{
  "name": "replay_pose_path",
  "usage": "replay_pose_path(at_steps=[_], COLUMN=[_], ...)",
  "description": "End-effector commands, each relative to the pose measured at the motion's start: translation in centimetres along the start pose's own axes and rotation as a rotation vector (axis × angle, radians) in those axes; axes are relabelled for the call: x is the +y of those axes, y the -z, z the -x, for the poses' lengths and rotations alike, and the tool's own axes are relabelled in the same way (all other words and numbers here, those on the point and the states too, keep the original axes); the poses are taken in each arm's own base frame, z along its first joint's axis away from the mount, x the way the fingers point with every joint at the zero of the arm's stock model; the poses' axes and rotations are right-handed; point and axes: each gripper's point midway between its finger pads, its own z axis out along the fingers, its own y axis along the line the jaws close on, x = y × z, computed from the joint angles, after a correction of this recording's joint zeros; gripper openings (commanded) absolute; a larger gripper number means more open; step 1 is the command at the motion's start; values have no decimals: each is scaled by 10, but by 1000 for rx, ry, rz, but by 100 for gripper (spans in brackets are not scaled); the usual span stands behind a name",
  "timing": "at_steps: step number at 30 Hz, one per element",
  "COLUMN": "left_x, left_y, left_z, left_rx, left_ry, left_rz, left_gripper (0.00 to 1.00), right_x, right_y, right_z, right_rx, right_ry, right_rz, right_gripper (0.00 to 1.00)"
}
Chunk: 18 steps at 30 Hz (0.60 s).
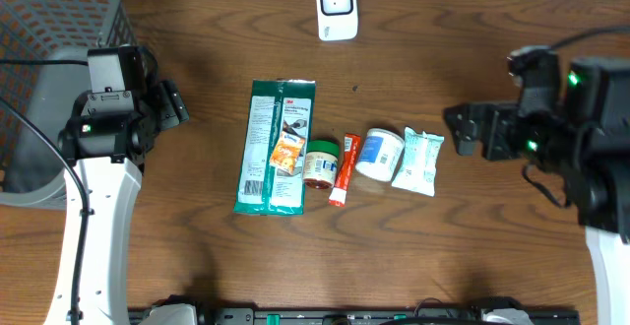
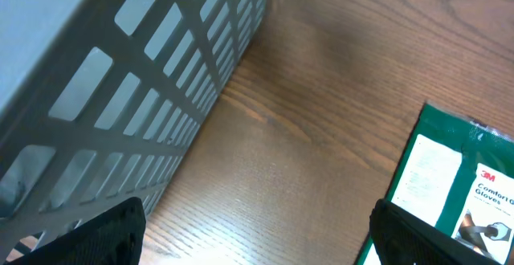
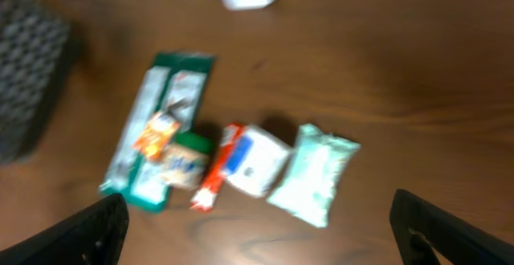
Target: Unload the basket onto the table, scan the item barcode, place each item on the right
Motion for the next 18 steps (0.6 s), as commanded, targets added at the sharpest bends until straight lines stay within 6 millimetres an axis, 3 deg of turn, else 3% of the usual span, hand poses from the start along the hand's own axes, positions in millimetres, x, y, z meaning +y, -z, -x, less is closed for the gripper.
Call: replay_pose_path(at_steps=[1, 3, 8, 13, 15, 16, 18], left_x=[0, 0, 0, 0, 0, 0, 0], left_y=[2, 2, 2, 2, 2, 2, 2], left_z=[6, 6, 6, 6, 6, 6, 6], left_rx=[-14, -14, -14, -14, -14, -14, -14], left_ry=[17, 17, 17, 17, 17, 17, 17], left_rz=[2, 2, 2, 2, 2, 2, 2], left_gripper=[87, 87, 87, 87, 87, 87, 87], right_x=[40, 42, 47, 54, 65, 74, 85], right_y=[-12, -24, -48, -69, -78, -83, -93], right_z=[-4, -10, -26, -41, -47, -53, -63], right_rx=[84, 142, 231, 278, 302, 327, 368], right_ry=[-43, -95, -103, -120, -97, -83, -79], right_rz=[254, 258, 161, 11, 2, 13, 16], right_gripper=[80, 67, 55, 71, 85, 99, 99])
